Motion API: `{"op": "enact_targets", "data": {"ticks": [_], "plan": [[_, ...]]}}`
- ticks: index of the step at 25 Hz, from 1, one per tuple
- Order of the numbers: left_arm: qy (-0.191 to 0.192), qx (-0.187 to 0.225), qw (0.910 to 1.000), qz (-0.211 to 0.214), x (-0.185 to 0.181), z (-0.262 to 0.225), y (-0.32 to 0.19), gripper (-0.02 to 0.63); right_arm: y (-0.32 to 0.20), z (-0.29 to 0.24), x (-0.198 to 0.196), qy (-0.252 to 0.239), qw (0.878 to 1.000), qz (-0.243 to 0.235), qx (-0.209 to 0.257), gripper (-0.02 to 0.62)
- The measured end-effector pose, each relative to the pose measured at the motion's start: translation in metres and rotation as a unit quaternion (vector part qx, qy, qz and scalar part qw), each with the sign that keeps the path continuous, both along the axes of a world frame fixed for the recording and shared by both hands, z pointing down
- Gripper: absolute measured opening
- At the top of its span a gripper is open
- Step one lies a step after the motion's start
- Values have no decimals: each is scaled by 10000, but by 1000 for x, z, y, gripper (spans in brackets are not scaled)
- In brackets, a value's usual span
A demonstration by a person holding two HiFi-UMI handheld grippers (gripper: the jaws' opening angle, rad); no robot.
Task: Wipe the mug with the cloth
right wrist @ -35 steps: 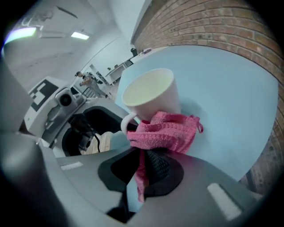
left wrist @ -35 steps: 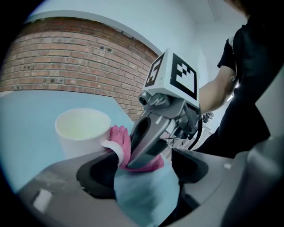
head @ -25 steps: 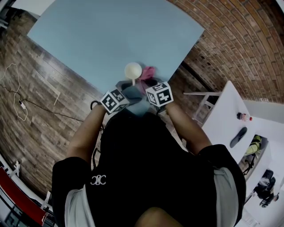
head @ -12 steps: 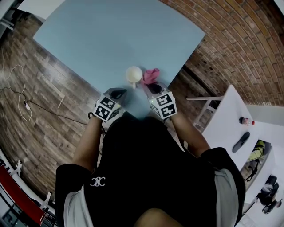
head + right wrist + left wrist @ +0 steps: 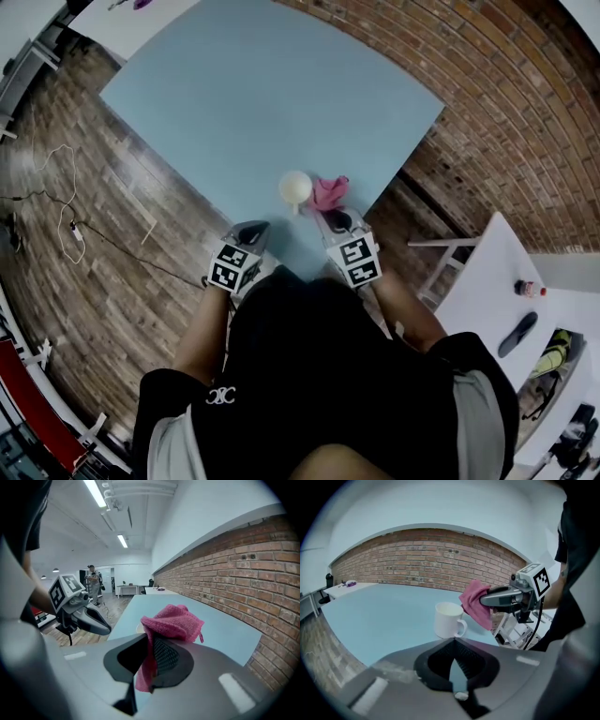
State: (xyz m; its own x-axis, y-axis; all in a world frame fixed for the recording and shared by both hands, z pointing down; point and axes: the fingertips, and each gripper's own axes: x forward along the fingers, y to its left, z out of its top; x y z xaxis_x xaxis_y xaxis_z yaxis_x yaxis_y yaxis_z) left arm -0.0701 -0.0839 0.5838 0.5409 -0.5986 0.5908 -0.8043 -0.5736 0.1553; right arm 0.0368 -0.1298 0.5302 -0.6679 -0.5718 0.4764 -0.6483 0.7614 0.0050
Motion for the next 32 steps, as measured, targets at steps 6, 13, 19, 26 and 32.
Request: {"op": "enact_targets", "data": {"ticks": [6,13,19,26,32], "plan": [[95,-9,9997,-245,3,-4,6,2,2,2,3,-122,9999,-75,-25,38],[125,3,9981,-606,-20,-9,1,2,3,14,10,-108,9999,5,-80,38],[146,-8,9968,-790,-50,-12,-14,2,-2,12,14,-137,9994,318,-90,38],[32,188,9995,-265,-79,-29,-51,2,-14,29,28,-70,9913,1272,-332,38],[-6,58,9975,708,-121,-9,-96,2,-18,39,21,-276,9596,2769,-423,38]]}}
